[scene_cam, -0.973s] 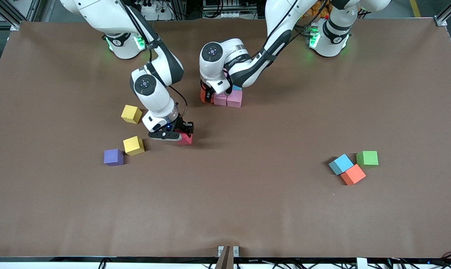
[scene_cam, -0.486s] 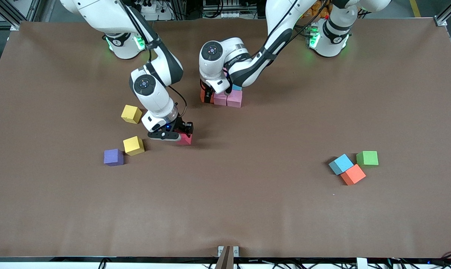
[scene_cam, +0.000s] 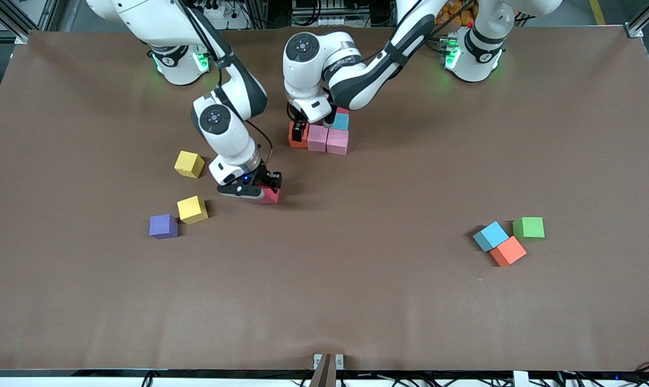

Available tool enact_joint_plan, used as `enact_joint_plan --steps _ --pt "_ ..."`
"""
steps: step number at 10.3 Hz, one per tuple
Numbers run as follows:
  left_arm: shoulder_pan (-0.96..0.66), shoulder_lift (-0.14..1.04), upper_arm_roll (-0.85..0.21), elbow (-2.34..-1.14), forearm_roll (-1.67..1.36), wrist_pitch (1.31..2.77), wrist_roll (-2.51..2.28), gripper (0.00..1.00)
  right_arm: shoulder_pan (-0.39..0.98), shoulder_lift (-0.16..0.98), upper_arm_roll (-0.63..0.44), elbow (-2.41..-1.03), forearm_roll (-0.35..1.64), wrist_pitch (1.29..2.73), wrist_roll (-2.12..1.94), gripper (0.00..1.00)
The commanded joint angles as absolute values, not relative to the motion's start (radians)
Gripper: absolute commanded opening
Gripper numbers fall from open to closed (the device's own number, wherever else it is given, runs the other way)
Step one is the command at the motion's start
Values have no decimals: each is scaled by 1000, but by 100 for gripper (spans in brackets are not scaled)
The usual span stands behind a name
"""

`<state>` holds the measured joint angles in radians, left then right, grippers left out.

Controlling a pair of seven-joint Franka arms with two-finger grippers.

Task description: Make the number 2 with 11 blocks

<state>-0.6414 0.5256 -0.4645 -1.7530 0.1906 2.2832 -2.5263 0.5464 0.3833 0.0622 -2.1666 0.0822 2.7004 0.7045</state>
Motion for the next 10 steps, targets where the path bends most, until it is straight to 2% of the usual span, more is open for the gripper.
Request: enact_joint_plan --steps 1,4,10 --pt "-536 479 -488 -1773 213 2241 -2429 100 633 379 22 -2183 77 2707 784 22" --pt "-372 460 -495 -1776 212 2166 -2225 100 903 397 -171 -2184 77 2665 874 21" --pt "-37 411 -465 -1781 195 2115 -1629 100 999 416 -181 -2184 69 2605 999 20"
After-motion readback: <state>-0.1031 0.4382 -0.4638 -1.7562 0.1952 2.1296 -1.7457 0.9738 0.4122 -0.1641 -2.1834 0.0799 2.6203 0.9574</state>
